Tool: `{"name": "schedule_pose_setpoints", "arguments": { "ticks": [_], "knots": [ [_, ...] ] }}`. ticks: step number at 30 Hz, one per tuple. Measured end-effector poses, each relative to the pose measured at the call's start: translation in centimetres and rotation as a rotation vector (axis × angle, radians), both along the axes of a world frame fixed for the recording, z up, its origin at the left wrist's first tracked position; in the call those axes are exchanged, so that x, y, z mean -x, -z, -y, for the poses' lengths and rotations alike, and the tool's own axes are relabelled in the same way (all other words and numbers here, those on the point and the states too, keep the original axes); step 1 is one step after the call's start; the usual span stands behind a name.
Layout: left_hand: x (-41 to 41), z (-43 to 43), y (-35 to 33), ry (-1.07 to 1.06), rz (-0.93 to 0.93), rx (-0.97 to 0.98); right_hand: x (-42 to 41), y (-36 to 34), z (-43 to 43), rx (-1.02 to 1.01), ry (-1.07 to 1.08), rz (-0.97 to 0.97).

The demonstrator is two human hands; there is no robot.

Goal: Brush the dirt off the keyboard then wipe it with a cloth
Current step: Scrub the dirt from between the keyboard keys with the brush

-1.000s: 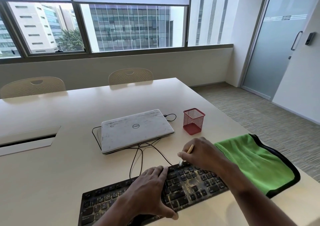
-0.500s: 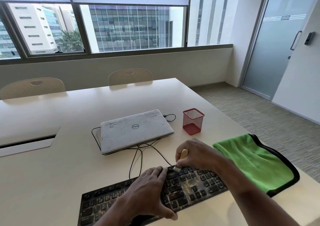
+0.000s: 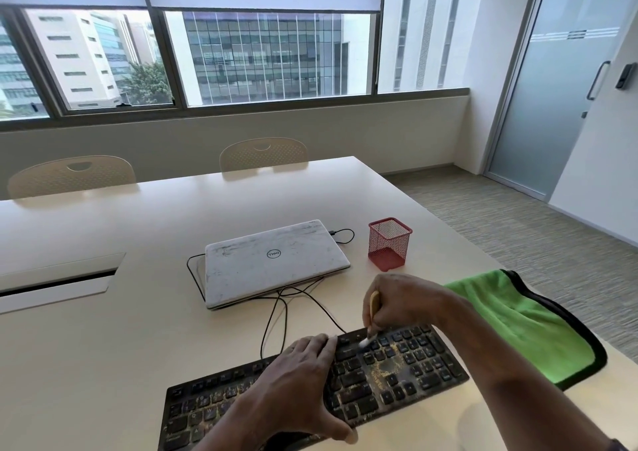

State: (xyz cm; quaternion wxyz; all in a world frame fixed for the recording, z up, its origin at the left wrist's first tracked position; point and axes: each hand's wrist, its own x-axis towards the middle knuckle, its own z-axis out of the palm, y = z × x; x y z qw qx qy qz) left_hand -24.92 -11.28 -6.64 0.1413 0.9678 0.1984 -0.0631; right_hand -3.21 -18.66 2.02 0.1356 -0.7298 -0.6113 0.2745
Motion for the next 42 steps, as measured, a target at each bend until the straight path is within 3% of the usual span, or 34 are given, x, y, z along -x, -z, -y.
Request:
{"name": "schedule_pose_setpoints", "arguments": {
  "ticks": [5, 12, 19, 24, 29, 35, 42],
  "knots": [
    [-0.3, 0.0, -0.1, 0.001, -0.005, -0.003, -0.2, -0.3, -0.2, -0.115, -0.017, 0.0],
    [-1.2, 0.6, -0.1, -0.012, 0.014, -0.005, -2.1, 0.8, 0.4, -0.059, 0.016, 0.037],
    [-3.0, 1.3, 0.0, -0.032, 0.025, -0.002, -2.7, 1.6, 0.4, -0.233, 0.009, 0.084],
    [-4.1, 2.0, 0.1, -0.045, 0.034, -0.007, -2.8, 2.3, 1.3, -0.145, -0.062, 0.091],
    [-4.6, 2.3, 0.3, -0.068, 0.032, -0.001, -3.2, 2.6, 1.2, -0.326, 0.016, 0.089],
    [-4.8, 2.7, 0.1, -0.083, 0.039, -0.023, -3.3, 3.3, 1.7, -0.192, -0.069, 0.083],
    [-4.9, 2.9, 0.1, -0.085, 0.029, -0.022, -2.8, 2.9, 1.7, -0.279, -0.037, 0.04]
  ]
}}
